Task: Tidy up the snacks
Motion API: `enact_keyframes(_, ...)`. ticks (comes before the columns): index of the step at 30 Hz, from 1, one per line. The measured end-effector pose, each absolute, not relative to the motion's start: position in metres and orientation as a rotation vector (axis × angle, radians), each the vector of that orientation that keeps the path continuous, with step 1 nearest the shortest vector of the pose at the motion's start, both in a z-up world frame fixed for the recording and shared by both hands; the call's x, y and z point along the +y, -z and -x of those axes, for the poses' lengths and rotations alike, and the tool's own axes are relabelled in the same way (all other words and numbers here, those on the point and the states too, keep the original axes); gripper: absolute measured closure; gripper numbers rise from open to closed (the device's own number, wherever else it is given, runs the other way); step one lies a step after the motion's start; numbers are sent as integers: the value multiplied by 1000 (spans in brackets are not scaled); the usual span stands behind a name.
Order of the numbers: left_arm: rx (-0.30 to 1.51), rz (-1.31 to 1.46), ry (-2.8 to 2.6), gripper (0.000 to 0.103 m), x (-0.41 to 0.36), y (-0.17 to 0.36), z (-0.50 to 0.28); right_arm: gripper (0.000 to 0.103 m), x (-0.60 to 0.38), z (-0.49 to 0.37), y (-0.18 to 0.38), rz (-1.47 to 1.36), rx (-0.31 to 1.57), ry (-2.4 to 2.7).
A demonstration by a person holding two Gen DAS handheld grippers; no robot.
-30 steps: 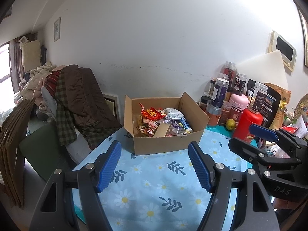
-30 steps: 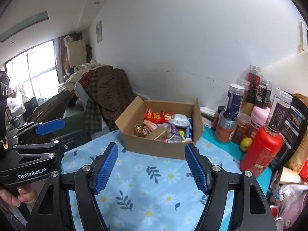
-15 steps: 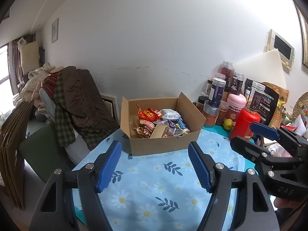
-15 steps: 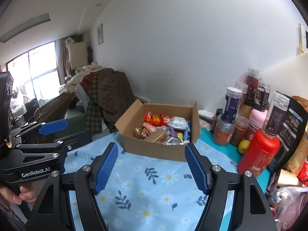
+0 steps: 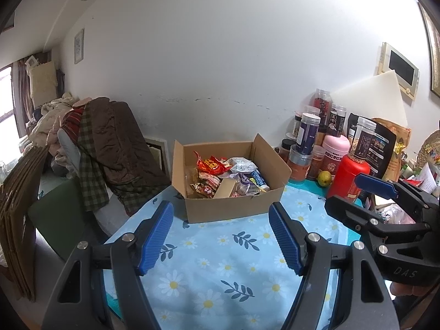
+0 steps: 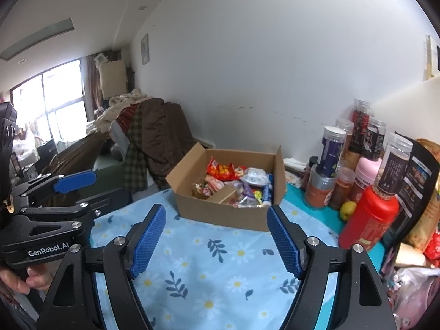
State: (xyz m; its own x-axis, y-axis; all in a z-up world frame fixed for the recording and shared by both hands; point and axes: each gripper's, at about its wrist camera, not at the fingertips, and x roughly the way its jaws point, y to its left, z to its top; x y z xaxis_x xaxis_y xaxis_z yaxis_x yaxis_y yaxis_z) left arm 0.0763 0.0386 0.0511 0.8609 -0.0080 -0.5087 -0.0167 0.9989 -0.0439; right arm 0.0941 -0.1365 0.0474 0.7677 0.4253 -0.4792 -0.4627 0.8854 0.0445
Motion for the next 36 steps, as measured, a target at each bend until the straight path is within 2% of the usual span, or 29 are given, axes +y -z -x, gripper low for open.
enact_keyframes(36, 580, 5, -98, 31, 53, -35, -91, 22, -128, -109, -31, 129, 556, -469)
